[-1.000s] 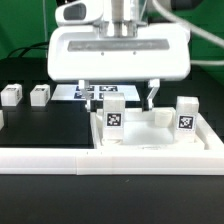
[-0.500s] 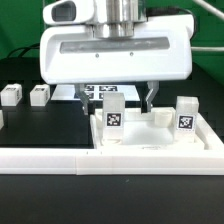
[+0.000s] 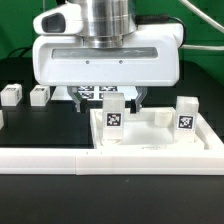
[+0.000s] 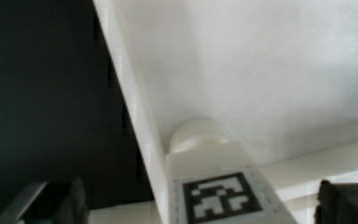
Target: Assemble square table
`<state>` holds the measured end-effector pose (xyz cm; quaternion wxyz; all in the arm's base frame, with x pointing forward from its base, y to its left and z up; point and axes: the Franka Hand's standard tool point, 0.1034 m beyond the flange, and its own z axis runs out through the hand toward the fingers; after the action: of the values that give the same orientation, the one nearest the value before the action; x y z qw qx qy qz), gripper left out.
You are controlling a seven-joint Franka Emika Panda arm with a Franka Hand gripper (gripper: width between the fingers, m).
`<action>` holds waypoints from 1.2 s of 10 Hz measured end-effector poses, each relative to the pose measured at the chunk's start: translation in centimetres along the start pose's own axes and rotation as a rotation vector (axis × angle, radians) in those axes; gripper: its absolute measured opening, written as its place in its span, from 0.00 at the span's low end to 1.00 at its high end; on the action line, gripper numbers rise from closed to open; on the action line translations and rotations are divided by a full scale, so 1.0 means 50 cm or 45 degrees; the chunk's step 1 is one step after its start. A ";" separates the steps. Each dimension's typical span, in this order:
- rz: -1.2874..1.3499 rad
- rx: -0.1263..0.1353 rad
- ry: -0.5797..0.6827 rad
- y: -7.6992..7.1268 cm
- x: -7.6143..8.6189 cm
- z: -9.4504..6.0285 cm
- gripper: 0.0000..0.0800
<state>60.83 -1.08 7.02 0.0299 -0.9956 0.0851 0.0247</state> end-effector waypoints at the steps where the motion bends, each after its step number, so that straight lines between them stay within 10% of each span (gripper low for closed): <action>1: 0.001 0.000 0.000 0.001 0.000 0.000 0.81; 2: 0.020 0.001 0.000 0.001 0.000 0.001 0.81; 5: 0.140 0.005 -0.001 0.000 0.000 0.001 0.36; 12: 0.892 0.008 0.003 -0.014 0.009 0.003 0.36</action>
Offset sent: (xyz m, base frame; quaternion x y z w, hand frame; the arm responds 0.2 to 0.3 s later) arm 0.0000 0.0000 0.0000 0.0000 0.0000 0.0000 1.0000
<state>61.41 -0.44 6.86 0.0226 -0.9058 0.4218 0.0321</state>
